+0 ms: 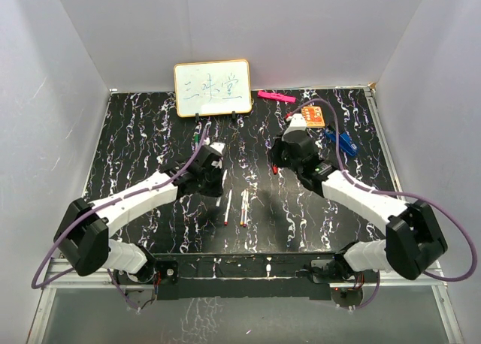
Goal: Insert the pens into the pen caps
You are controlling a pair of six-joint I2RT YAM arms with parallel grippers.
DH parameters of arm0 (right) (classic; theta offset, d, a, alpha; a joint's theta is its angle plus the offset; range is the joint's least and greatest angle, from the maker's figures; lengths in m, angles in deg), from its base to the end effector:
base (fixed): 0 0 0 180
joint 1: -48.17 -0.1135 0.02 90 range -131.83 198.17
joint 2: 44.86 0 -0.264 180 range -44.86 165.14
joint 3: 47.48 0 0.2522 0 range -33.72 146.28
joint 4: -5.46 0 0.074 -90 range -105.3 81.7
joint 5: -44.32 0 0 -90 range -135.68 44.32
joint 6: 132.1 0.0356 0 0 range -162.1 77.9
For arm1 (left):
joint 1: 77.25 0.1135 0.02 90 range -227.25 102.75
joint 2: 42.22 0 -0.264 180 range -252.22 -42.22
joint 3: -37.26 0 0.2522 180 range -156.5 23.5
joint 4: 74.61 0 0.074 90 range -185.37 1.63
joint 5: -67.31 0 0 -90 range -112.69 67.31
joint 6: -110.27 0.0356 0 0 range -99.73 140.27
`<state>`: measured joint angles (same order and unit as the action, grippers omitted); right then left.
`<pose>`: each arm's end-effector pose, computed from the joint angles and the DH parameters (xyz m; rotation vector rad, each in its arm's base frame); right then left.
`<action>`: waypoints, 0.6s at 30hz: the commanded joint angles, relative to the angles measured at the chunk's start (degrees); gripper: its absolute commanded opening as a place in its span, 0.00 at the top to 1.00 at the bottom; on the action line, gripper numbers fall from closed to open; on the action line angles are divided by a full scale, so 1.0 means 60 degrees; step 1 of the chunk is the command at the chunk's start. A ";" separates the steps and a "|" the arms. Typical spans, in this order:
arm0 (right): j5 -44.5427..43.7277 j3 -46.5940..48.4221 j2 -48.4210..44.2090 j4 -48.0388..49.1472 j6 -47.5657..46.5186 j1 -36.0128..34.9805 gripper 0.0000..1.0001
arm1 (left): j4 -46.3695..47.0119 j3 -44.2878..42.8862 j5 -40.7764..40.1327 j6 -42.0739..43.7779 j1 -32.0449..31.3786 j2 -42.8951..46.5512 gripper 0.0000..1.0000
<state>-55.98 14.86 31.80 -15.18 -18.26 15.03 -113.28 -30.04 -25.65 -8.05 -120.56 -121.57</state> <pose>0.2487 0.1547 0.2455 -0.0751 2.1925 0.3710 0.2103 -0.1957 0.2355 0.3052 2.4974 -0.4727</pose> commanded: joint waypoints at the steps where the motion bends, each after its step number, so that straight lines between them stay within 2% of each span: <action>1: 0.0093 -0.0231 -0.0632 0.2532 0.0016 -0.0009 1.00 | 0.1290 0.0256 0.0420 0.0110 0.0033 0.0718 1.00; 9: 0.0294 -0.0576 -0.0887 0.4695 0.0095 0.0000 1.00 | 0.4237 0.0909 0.1011 0.0508 0.0026 0.1061 1.00; 18: 0.1459 -0.1641 -0.0902 0.7979 0.0358 -0.0012 1.00 | 0.7104 0.1874 0.3096 0.0587 0.0026 0.1243 1.00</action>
<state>-50.98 6.48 27.58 18.94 -17.48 15.03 -80.45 -21.28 -13.92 -5.05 -120.54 -117.09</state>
